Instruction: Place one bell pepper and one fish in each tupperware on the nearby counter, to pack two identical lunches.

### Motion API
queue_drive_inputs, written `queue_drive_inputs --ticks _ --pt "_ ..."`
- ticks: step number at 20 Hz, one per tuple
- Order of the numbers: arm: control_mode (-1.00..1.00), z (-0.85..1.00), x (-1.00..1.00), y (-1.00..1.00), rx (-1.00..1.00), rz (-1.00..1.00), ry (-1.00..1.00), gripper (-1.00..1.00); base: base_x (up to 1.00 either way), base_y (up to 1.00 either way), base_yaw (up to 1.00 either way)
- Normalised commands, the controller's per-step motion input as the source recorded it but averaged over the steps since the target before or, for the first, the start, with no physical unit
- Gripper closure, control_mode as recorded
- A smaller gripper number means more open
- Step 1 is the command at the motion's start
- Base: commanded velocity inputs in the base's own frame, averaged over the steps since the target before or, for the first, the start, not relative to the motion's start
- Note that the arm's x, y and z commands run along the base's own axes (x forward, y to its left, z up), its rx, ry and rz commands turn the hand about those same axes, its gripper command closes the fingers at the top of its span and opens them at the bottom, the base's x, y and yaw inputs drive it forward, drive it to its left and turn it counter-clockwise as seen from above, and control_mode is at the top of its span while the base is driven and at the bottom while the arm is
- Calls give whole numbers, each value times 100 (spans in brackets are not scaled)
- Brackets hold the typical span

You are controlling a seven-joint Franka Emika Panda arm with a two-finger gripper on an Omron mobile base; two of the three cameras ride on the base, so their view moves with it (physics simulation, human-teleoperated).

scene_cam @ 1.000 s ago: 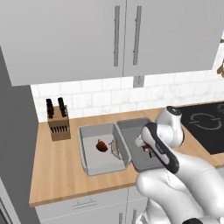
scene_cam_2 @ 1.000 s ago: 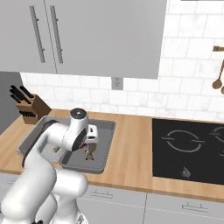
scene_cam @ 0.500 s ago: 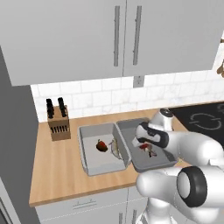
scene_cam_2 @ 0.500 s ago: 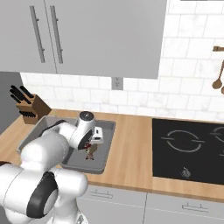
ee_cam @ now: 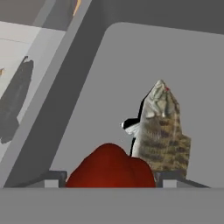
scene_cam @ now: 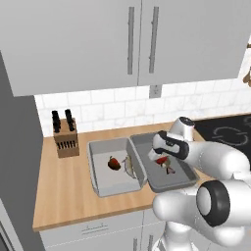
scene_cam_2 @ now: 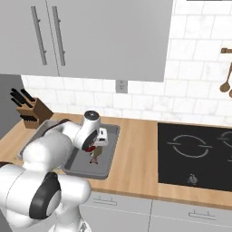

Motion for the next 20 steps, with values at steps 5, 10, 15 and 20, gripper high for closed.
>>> queue_drive_inputs --ticks 5,10,15,20 --pt "-100 42 -74 0 0 -6 -15 -100 0 0 0" --pt "-100 51 -90 0 0 -9 -25 -100 0 0 0" --pt "-100 24 -100 -33 1 -14 -35 -100 0 0 0" --pt "-100 29 -98 -72 10 -17 -37 -100 0 0 0"
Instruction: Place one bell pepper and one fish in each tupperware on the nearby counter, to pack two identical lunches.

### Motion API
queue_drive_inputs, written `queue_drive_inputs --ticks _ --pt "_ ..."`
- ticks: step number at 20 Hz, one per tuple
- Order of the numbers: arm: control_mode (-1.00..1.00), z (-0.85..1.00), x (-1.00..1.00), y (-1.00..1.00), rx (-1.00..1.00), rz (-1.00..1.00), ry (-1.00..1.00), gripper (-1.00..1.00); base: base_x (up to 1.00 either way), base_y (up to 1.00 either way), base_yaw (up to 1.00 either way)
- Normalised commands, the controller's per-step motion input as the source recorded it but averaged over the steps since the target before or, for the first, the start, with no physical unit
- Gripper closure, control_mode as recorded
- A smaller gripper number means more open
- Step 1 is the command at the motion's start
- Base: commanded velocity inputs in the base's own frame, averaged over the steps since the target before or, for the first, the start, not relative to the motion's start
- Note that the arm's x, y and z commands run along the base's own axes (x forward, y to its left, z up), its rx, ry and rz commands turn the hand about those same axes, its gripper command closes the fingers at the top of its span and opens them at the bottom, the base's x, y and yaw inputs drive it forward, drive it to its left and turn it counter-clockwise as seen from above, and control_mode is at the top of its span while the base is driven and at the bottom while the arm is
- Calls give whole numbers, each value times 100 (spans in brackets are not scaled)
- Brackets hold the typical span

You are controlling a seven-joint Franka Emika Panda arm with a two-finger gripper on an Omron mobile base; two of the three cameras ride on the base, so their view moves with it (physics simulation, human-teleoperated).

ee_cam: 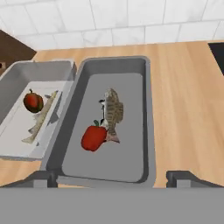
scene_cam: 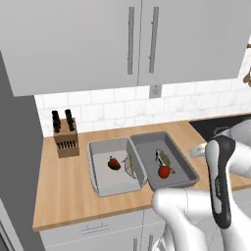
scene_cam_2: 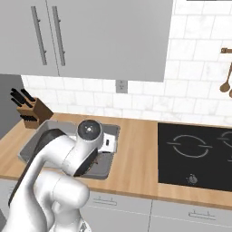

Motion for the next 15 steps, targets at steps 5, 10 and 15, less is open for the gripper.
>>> queue_drive_inputs --ticks 5,10,15 --pt "-100 -2 -78 -91 6 2 -21 -100 0 0 0" --pt "-100 -8 -78 -97 3 6 -9 -100 0 0 0" --pt "-100 -3 -68 -80 1 5 -9 -100 0 0 0"
